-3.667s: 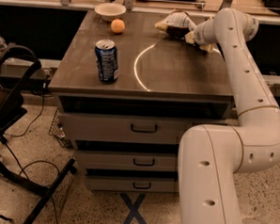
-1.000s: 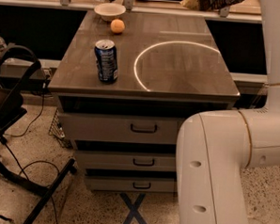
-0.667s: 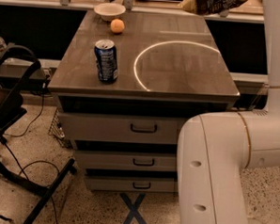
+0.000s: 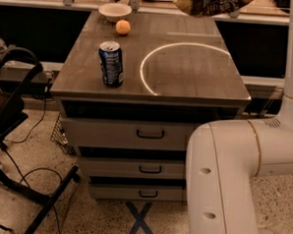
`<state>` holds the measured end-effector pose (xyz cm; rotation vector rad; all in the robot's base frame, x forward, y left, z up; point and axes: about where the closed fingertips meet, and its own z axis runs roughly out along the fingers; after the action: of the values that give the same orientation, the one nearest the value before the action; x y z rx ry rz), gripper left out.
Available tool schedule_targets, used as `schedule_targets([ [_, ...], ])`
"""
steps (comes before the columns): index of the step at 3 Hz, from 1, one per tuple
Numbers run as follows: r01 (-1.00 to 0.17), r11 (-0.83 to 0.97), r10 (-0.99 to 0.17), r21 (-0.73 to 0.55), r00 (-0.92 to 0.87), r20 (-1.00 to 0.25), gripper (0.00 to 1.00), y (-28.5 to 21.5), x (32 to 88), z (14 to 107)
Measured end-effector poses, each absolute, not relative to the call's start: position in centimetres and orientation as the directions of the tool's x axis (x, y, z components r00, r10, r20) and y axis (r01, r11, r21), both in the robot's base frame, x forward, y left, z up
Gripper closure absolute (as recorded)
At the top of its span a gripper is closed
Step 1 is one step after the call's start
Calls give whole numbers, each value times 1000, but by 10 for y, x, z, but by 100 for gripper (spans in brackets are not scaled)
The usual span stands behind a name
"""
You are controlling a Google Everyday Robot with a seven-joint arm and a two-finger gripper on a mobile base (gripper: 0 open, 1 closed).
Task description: Move brown chip bag near pepsi can
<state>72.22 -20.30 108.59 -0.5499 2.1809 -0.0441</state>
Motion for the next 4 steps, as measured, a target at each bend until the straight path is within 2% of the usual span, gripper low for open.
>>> schedule_targets([
  [1, -446, 888, -351, -112, -499, -792, 100, -167, 705, 1092],
  [2, -438, 891, -345, -121, -478, -808, 100, -166, 715, 1095],
  [3, -424, 901, -308, -87, -488, -817, 100, -173, 722, 1085],
  [4, -368, 930, -199, 17, -539, -818, 100, -202, 717, 1049],
])
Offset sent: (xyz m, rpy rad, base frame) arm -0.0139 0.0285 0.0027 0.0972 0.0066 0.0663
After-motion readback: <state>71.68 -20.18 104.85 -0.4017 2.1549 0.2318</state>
